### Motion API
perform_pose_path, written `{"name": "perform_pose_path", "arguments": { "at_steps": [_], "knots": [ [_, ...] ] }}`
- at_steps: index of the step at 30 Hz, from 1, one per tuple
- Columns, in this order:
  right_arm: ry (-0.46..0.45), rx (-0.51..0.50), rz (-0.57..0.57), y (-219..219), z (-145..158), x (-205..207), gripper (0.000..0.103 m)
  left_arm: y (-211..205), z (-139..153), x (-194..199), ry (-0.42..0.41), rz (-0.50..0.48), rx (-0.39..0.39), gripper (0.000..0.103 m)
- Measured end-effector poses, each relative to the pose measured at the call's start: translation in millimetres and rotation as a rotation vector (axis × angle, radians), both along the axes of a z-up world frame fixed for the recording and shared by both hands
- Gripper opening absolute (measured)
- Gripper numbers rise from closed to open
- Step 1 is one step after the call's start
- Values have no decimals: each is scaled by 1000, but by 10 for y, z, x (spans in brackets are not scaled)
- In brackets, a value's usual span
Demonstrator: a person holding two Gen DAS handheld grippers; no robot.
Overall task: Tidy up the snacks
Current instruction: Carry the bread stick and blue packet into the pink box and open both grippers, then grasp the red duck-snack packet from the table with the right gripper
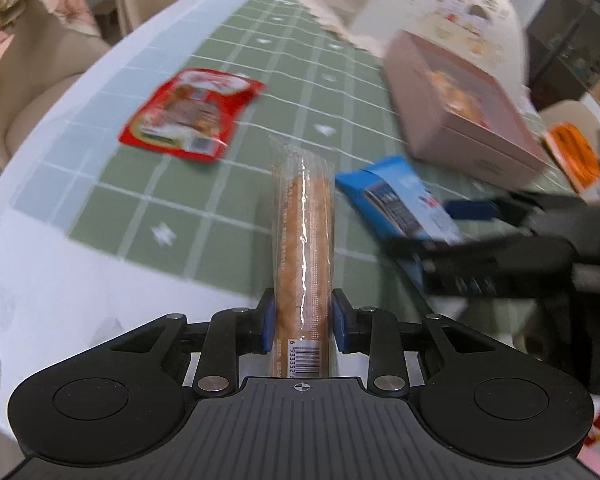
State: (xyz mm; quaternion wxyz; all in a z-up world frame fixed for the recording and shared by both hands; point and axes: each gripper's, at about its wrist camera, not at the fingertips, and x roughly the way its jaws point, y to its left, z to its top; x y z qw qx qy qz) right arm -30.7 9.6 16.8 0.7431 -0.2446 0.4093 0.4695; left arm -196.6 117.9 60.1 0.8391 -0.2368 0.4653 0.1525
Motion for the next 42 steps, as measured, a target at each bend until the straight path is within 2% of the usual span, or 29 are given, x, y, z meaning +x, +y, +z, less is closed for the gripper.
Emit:
{"name": "perform_pose_path", "arguments": {
  "at_steps": [3,8,10,14,16,18,22,27,29,31,33,36,42],
  "knots": [
    [3,-7,18,-284,100,9,66,-235,114,-35,-34,-45,-30,32],
    [-23,37,-7,-833,370,51,66,-440,476,253,-148,-101,-29,32],
    [-35,61,-28,-983,486,104,66,-435,684,504,-205,-133,-20,32],
    [-65,98,-77,-1155,662,221,66,-400,1169,1108,-334,-151,58,33],
    [-72,109,-89,-1177,707,273,66,-304,1325,1472,-377,-146,23,33],
    [-88,113,-95,-1175,744,325,66,-214,1308,1805,-336,-115,-3,34],
    [-131,134,-112,-1176,854,443,66,-213,1270,2114,-282,-66,117,34],
    [-197,191,-198,-1088,1190,789,66,-169,1254,2037,-257,-48,127,34],
    [-238,209,-243,-958,1329,999,66,-25,1226,1972,-230,-36,133,34],
    [-257,233,-288,-773,1437,1277,71,48,1184,1939,-205,-18,132,34],
    [-218,250,-282,-607,1456,1546,74,115,1154,1892,-187,-8,125,34],
    [-132,205,-302,-368,1379,1816,74,229,1107,1802,-165,3,126,34],
    [-86,173,-263,-240,1145,1656,74,667,860,1656,-130,25,178,34]
  ]
}}
